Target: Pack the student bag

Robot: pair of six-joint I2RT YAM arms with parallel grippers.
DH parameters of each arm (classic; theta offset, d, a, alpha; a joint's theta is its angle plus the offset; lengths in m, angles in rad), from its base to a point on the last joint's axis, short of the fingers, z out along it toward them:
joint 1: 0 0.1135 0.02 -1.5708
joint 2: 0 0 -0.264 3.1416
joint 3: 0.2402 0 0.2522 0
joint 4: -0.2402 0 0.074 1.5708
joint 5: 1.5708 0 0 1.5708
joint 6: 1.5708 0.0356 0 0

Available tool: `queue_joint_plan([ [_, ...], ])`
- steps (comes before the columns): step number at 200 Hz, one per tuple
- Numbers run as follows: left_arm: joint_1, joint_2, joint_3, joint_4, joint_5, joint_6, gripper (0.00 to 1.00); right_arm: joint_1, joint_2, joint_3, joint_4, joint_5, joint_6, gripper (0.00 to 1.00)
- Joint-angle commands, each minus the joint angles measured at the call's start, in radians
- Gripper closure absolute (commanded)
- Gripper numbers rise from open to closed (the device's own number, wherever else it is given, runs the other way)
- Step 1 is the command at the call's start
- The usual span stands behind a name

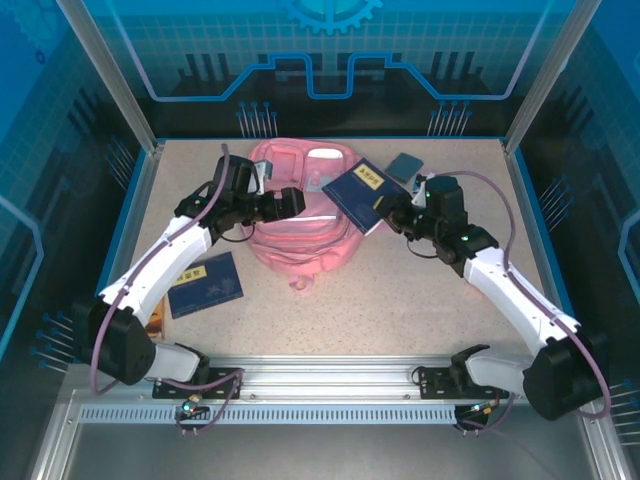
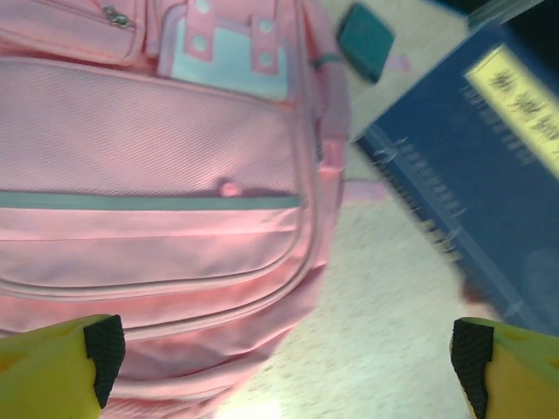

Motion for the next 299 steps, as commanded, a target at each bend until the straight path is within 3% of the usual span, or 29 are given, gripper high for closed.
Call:
queue_joint_plan([
  [1,-0.001,0.052,0.043,-0.159,-0.005,0.272,0.01,-0.035,-0.048,0.030,-0.160,0.047,-0.122,0.97],
  [47,-0.036,0.192,0.123,-0.211,-0.068,0.458,0.02,-0.058,-0.052,0.030,-0.165,0.018,-0.113,0.96],
  [80,-0.132,0.318,0.177,-0.291,-0.169,0.609,0.09,-0.057,-0.034,0.032,-0.165,-0.001,-0.107,0.96],
  [121,-0.185,0.415,0.242,-0.283,-0.245,0.687,0.14,-0.061,-0.033,0.018,-0.169,-0.011,-0.097,0.96],
  [152,-0.186,0.468,0.296,-0.286,-0.282,0.742,0.26,-0.061,-0.039,0.014,-0.174,-0.013,-0.091,0.96],
  [204,-0.177,0.523,0.320,-0.331,-0.378,0.846,0.29,-0.062,-0.034,0.023,-0.185,-0.017,-0.094,0.96],
  [257,-0.165,0.562,0.341,-0.302,-0.411,0.872,0.45,-0.061,-0.023,0.021,-0.173,-0.031,-0.079,0.96],
  [299,-0.172,0.591,0.361,-0.293,-0.404,0.901,0.45,-0.058,-0.016,0.042,-0.151,-0.036,-0.059,0.96],
])
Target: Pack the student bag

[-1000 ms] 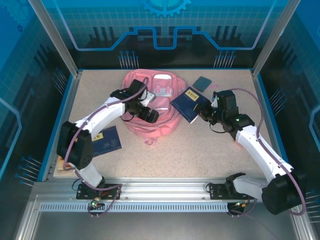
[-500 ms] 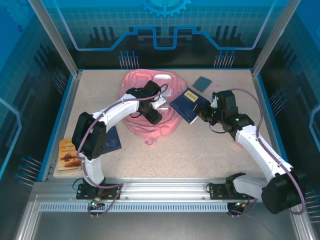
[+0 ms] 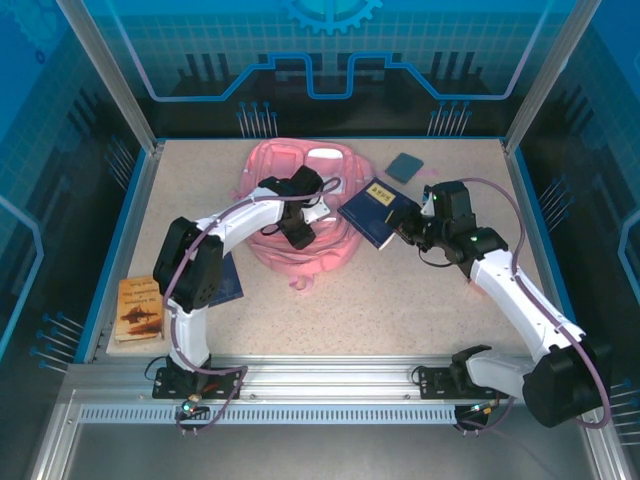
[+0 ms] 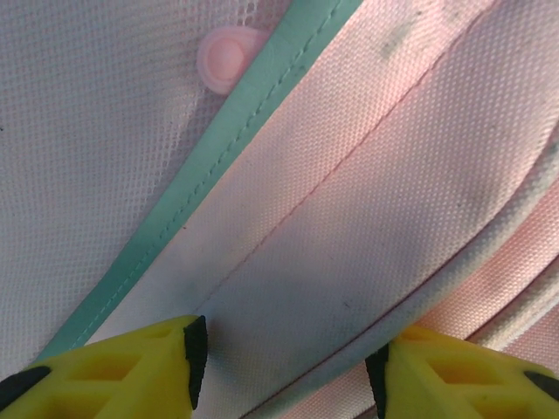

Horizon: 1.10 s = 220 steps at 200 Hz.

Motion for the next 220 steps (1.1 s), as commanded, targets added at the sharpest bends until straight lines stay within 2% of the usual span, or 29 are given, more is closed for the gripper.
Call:
queue_joint_plan([
  [1,0.001,0.031,0.042,0.001,-0.015,0.041,0.45,-0.008,0.004,0.042,0.037,-0.020,0.014,0.96],
  [33,-0.002,0.054,0.044,-0.033,-0.003,0.079,0.33,-0.008,0.004,0.048,0.029,-0.015,0.013,0.96],
  [53,-0.002,0.066,0.051,-0.042,-0.023,0.099,0.32,-0.008,0.002,0.043,0.025,-0.012,0.014,0.96],
  [70,-0.003,0.080,0.067,-0.046,-0.046,0.111,0.42,-0.009,0.003,0.040,0.026,-0.010,0.017,0.96],
  [100,-0.007,0.061,0.080,-0.005,-0.058,0.109,0.72,-0.009,0.001,0.043,0.023,-0.008,0.019,0.96],
  [109,-0.009,0.044,0.083,0.012,-0.048,0.104,0.78,-0.010,0.000,0.045,0.019,-0.003,0.016,0.96],
  [162,-0.029,-0.128,0.067,0.188,0.001,0.024,0.95,-0.011,-0.056,0.049,-0.077,0.080,-0.021,0.96],
  [192,-0.048,-0.202,0.093,0.292,-0.019,-0.082,1.00,-0.011,-0.104,0.037,-0.162,0.139,-0.045,0.96],
  [220,-0.063,-0.215,0.153,0.338,-0.115,-0.171,1.00,-0.011,-0.133,0.021,-0.176,0.118,-0.049,0.96],
])
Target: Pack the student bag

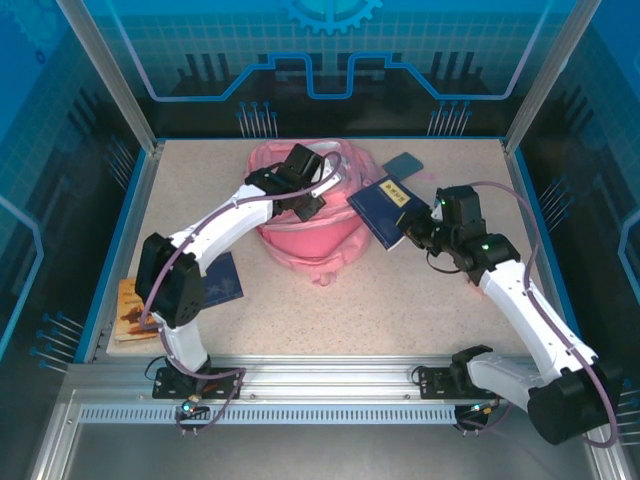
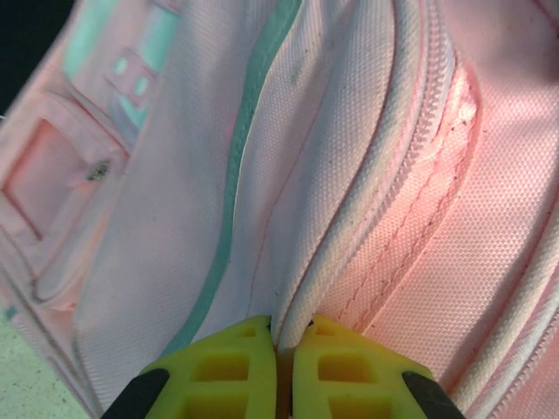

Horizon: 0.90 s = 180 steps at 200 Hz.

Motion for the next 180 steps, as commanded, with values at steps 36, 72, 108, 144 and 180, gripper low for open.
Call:
queue_joint_plan([
  [36,-0.022,-0.047,0.174,0.170,-0.082,-0.283,1.00,0.009,-0.055,-0.028,0.002,-0.075,-0.003,0.96],
  [72,-0.030,-0.014,0.272,0.123,-0.130,-0.346,1.00,0.049,-0.067,-0.041,-0.017,-0.044,0.034,0.97],
  [108,-0.031,-0.001,0.247,0.131,-0.130,-0.322,1.00,0.056,-0.168,-0.060,-0.058,0.085,0.057,0.97],
  [144,-0.030,0.023,0.229,0.135,-0.147,-0.328,1.00,0.058,-0.234,-0.057,-0.119,0.189,0.070,0.98],
  [180,-0.031,0.029,0.247,0.122,-0.144,-0.358,1.00,0.055,-0.224,-0.049,-0.128,0.179,0.057,0.98],
])
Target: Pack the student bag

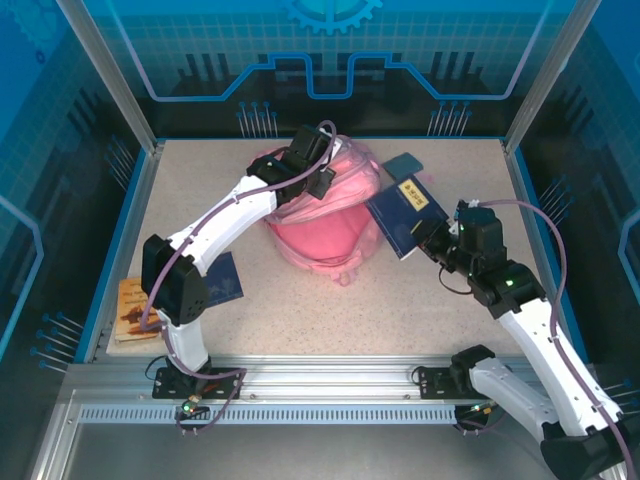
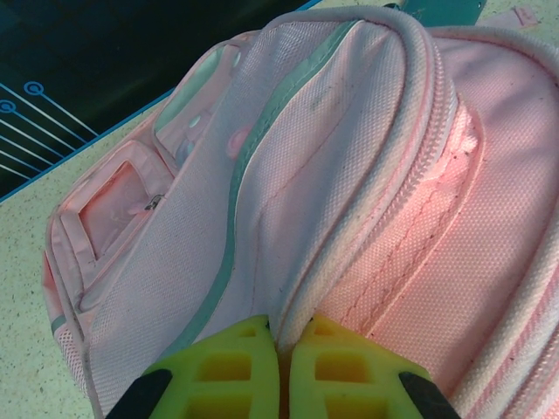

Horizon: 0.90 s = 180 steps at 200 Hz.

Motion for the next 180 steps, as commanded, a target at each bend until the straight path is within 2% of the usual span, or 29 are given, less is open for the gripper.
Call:
queue_joint_plan([
  [1,-0.001,-0.012,0.059,0.130,-0.040,-0.060,1.00,0.008,0.018,0.000,-0.044,0.031,0.001,0.98],
  [30,-0.001,-0.020,0.084,0.118,-0.029,-0.073,1.00,0.017,0.044,-0.048,0.046,-0.033,0.026,0.99],
  [62,-0.003,-0.039,0.098,0.092,0.014,-0.108,1.00,0.029,0.136,-0.095,0.292,-0.229,0.054,0.99],
  [81,-0.008,-0.046,0.122,0.059,0.035,-0.136,1.00,0.079,0.223,-0.108,0.455,-0.274,0.095,0.98],
  [111,-0.014,-0.059,0.160,-0.002,0.065,-0.192,1.00,0.129,0.377,-0.091,0.660,-0.258,0.151,0.98],
  [148,-0.014,-0.079,0.189,-0.043,0.109,-0.242,1.00,0.165,0.569,-0.064,0.873,-0.152,0.213,0.98],
  [180,-0.015,-0.078,0.195,-0.058,0.124,-0.255,1.00,0.192,0.721,0.015,0.942,-0.075,0.248,0.98],
])
